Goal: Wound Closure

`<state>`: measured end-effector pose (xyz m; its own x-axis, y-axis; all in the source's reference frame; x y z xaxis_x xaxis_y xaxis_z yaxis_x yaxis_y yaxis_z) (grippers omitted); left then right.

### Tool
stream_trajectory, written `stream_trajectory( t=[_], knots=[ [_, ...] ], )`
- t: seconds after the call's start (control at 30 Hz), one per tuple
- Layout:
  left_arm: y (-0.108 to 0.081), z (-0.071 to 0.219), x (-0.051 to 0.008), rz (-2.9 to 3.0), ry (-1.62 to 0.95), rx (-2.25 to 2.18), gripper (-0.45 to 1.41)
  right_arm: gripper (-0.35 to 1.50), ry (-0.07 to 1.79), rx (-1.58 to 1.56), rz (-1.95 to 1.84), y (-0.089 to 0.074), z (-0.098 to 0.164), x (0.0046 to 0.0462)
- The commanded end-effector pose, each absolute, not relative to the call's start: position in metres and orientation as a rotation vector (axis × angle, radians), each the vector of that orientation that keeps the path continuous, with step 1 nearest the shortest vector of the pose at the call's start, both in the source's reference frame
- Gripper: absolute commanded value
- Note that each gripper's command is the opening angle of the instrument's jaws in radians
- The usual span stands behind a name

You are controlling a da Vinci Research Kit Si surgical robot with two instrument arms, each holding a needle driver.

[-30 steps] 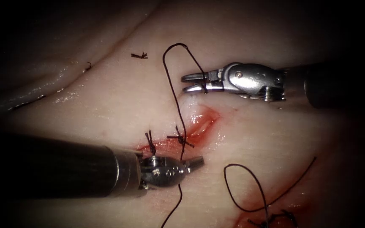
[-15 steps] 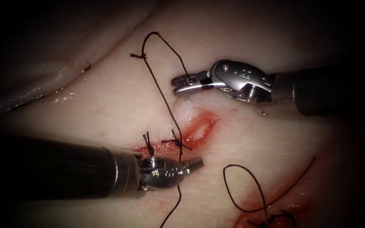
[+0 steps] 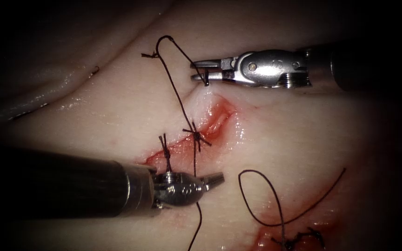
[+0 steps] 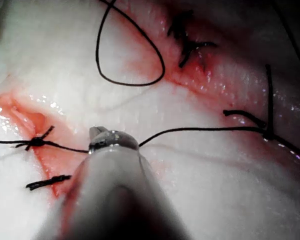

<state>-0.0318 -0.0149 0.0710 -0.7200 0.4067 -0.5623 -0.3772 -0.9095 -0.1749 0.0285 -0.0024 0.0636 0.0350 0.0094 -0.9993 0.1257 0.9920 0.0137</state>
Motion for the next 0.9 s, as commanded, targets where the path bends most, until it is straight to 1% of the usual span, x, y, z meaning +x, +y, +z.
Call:
stream_trajectory(
  t=[0.03, 0.1, 0.17, 0.23, 0.27, 0.3, 0.43, 0.83, 0.9],
  knots=[
    [-0.0154, 0.0716, -0.0323, 2.576, -0.069, -0.858, -0.10, -0.35, 1.534, 0.107, -0.091, -0.0027, 0.0642, 0.0294],
    [-0.0154, 0.0716, -0.0323, 2.576, -0.069, -0.858, -0.10, -0.35, 1.533, 0.120, -0.087, -0.0027, 0.0642, 0.0294],
    [-0.0154, 0.0716, -0.0323, 2.576, -0.069, -0.858, -0.10, -0.35, 1.514, 0.261, 0.058, -0.0026, 0.0643, 0.0294],
    [-0.0155, 0.0716, -0.0323, 2.576, -0.069, -0.857, -0.10, -0.35, 1.478, 0.302, 0.093, -0.0023, 0.0644, 0.0294],
    [-0.0155, 0.0715, -0.0323, 2.576, -0.069, -0.857, -0.10, -0.35, 1.462, 0.199, -0.047, -0.0021, 0.0644, 0.0295],
    [-0.0155, 0.0715, -0.0323, 2.576, -0.069, -0.857, -0.10, -0.35, 1.467, 0.143, -0.102, -0.0021, 0.0643, 0.0295],
    [-0.0155, 0.0715, -0.0323, 2.576, -0.069, -0.857, -0.10, -0.35, 1.498, 0.018, -0.176, -0.0026, 0.0640, 0.0297],
    [-0.0155, 0.0715, -0.0324, 2.575, -0.069, -0.857, -0.10, -0.35, 1.498, 0.009, -0.161, -0.0023, 0.0639, 0.0298],
    [-0.0155, 0.0715, -0.0324, 2.575, -0.069, -0.857, -0.10, -0.35, 1.494, 0.095, -0.071, -0.0022, 0.0639, 0.0298]
  ],
)
